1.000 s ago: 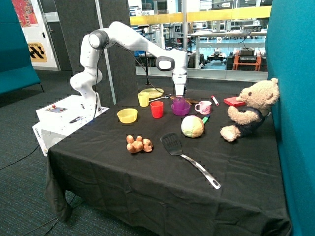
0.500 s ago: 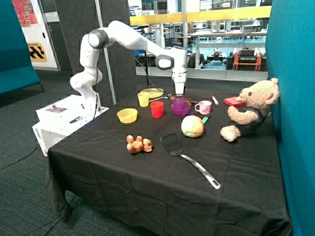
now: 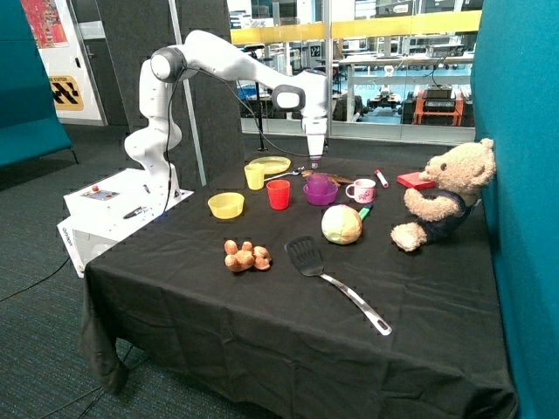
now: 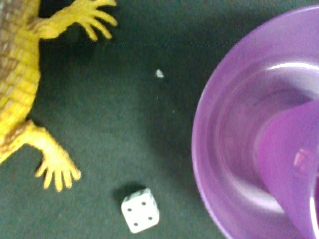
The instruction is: Match the cups with the appropriate bowls
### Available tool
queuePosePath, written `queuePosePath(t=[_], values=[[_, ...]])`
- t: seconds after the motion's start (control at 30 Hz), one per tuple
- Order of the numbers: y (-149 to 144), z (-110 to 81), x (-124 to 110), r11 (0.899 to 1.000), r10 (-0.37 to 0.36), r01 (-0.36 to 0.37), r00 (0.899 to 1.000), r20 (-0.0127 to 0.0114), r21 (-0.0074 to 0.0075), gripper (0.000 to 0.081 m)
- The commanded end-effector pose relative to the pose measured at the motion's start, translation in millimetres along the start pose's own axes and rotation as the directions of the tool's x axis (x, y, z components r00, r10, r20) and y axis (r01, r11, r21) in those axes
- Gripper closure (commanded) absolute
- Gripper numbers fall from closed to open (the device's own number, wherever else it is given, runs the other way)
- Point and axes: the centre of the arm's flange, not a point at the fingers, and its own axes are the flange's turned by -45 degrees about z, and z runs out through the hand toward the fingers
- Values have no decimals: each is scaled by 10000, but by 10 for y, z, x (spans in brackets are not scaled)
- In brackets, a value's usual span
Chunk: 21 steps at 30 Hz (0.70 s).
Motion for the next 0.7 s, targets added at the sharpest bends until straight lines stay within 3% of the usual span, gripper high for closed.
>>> queuePosePath(t=[0.0, 0.3, 0.67], values=[[-44, -245, -215, 9998, -206, 206, 9998, -17, 29, 295], [-156, -413, -504, 9985, -555, 555, 9985, -18, 28, 405], [-304, -452, -864, 9977, -683, 683, 9977, -19, 28, 408]])
